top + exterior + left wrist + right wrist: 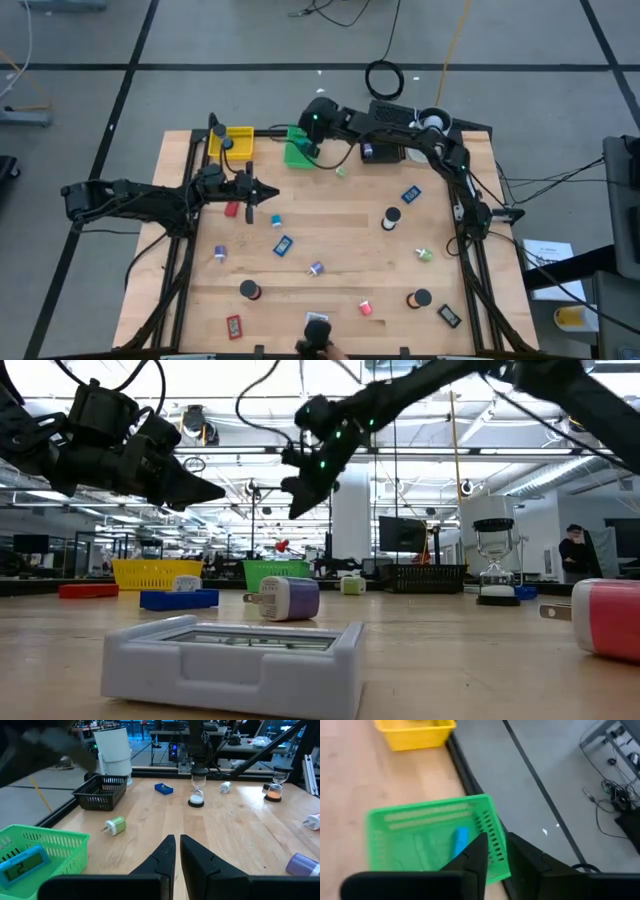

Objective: Pick & Place Office items
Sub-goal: Put the light blue digital timer into the green bin, then put the top green charger adapter into the black bin

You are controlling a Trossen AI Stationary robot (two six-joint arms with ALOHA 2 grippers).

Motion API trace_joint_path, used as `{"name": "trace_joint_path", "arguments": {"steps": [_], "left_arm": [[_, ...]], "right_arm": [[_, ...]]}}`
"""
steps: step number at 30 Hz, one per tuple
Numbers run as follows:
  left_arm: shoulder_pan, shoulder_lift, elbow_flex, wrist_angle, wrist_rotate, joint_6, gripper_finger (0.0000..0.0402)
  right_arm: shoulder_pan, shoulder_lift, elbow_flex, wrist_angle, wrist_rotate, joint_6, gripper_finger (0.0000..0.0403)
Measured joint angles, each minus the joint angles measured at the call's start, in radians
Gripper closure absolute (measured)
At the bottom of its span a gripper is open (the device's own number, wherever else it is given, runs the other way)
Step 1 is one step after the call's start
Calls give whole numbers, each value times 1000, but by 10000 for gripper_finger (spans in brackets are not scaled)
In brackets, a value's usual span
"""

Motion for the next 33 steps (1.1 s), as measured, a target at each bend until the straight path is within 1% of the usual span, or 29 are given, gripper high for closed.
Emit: {"name": "trace_joint_path", "arguments": {"steps": [2, 5, 9, 14, 19, 24, 26, 30, 33], "left_arm": [[0, 0, 0, 0, 0, 0, 369], [0, 0, 0, 0, 0, 0, 369], [0, 0, 0, 0, 0, 0, 369], [0, 0, 0, 0, 0, 0, 369], [0, 0, 0, 0, 0, 0, 369], [0, 0, 0, 0, 0, 0, 369], [0, 0, 0, 0, 0, 0, 369], [0, 0, 0, 0, 0, 0, 369], [0, 0, 0, 0, 0, 0, 369]], "right_arm": [[30, -53, -49, -6, -2, 7, 372], [74, -160, -176, 97, -5, 16, 397], [115, -335, -432, 272, -3, 66, 393], [146, -585, -764, 496, -3, 153, 401], [152, -813, -1027, 606, 10, 219, 402], [193, -1016, -1206, 643, 76, 228, 402], [210, -1077, -1262, 647, 77, 228, 402], [256, -1168, -1370, 756, 75, 229, 402], [289, -1203, -1446, 842, 76, 228, 402]]}}
